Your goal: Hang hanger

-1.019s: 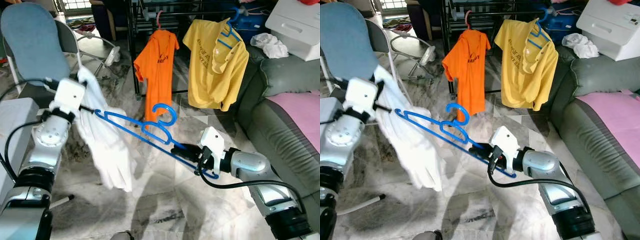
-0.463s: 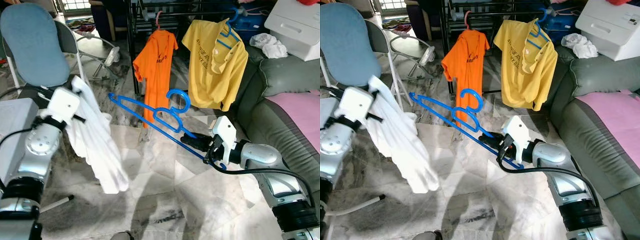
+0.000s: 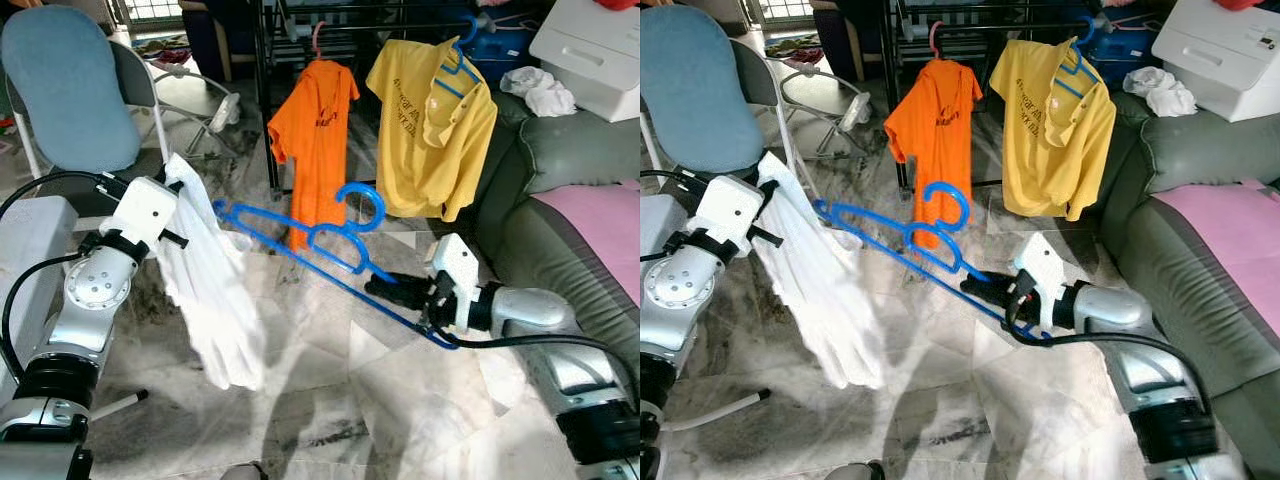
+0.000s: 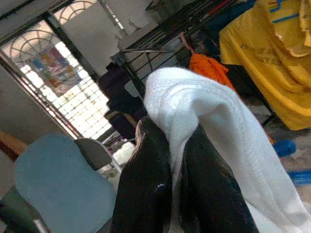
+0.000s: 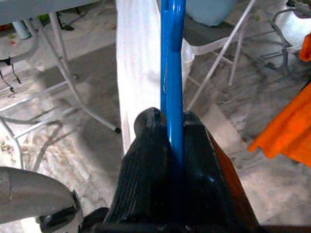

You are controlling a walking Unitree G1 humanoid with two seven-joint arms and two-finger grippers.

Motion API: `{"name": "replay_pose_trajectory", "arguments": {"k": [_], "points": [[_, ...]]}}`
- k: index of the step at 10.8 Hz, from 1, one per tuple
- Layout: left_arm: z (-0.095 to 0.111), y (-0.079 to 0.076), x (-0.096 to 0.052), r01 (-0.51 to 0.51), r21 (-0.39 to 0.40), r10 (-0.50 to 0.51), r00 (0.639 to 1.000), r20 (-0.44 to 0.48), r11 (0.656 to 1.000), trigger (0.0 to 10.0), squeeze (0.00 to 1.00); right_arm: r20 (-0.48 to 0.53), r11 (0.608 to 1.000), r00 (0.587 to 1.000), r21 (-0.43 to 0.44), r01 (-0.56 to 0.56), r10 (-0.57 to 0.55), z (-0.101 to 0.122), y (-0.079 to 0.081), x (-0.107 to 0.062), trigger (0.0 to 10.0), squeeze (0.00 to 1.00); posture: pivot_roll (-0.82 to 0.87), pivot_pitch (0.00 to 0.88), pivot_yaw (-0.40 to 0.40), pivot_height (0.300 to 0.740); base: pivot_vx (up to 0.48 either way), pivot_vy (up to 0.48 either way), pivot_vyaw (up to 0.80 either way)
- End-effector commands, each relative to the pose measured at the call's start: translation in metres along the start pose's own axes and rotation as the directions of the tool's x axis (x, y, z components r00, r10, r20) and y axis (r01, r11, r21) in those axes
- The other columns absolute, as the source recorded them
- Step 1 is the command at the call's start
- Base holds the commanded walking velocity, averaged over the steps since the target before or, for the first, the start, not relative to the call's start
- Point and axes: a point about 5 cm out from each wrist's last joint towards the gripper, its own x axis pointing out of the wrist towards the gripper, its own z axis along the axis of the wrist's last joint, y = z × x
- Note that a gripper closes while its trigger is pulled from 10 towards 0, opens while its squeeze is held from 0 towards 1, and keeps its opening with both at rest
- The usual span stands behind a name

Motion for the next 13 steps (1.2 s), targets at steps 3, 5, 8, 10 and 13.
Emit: {"name": "replay_pose_trajectory", "arguments": {"k": [3, 5, 8, 10, 13], "points": [[0.014, -0.001, 0.005, 0.017, 0.015, -0.018, 0.998, 0.058, 1.0, 10.0, 0.0, 0.001, 0.999, 0.999, 0.01, -0.042, 0.042, 0.0, 0.006, -0.002, 10.0, 0.0, -0.03, 0.081, 0.019, 0.74, 0.0, 0.0, 0.0], [0.027, -0.008, 0.006, 0.069, 0.002, -0.068, 0.991, 0.116, 0.998, 10.0, 0.0, -0.013, 0.998, 0.999, 0.032, -0.047, 0.048, -0.007, 0.008, 0.0, 10.0, 0.0, -0.03, 0.079, 0.017, 0.74, 0.0, 0.0, 0.0], [0.057, -0.028, 0.003, 0.191, -0.016, -0.182, 0.955, 0.233, 0.981, 10.0, 0.0, -0.043, 0.997, 0.999, 0.078, 0.011, -0.008, -0.022, 0.006, 0.006, 10.0, 0.0, -0.01, 0.078, 0.012, 0.74, 0.0, 0.0, 0.0], [0.065, -0.041, -0.006, 0.292, -0.039, -0.273, 0.928, 0.256, 0.956, 10.0, 0.0, -0.06, 0.992, 0.996, 0.103, 0.07, -0.065, -0.029, 0.001, 0.006, 10.0, 0.0, -0.01, 0.077, 0.009, 0.74, 0.0, 0.0, 0.0], [0.081, -0.044, -0.008, 0.352, -0.082, -0.315, 0.904, 0.29, 0.933, 10.0, 0.0, -0.071, 0.983, 0.994, 0.153, 0.098, -0.088, -0.037, -0.002, 0.006, 10.0, 0.0, -0.01, 0.076, 0.004, 0.74, 0.0, 0.0, 0.0]]}}
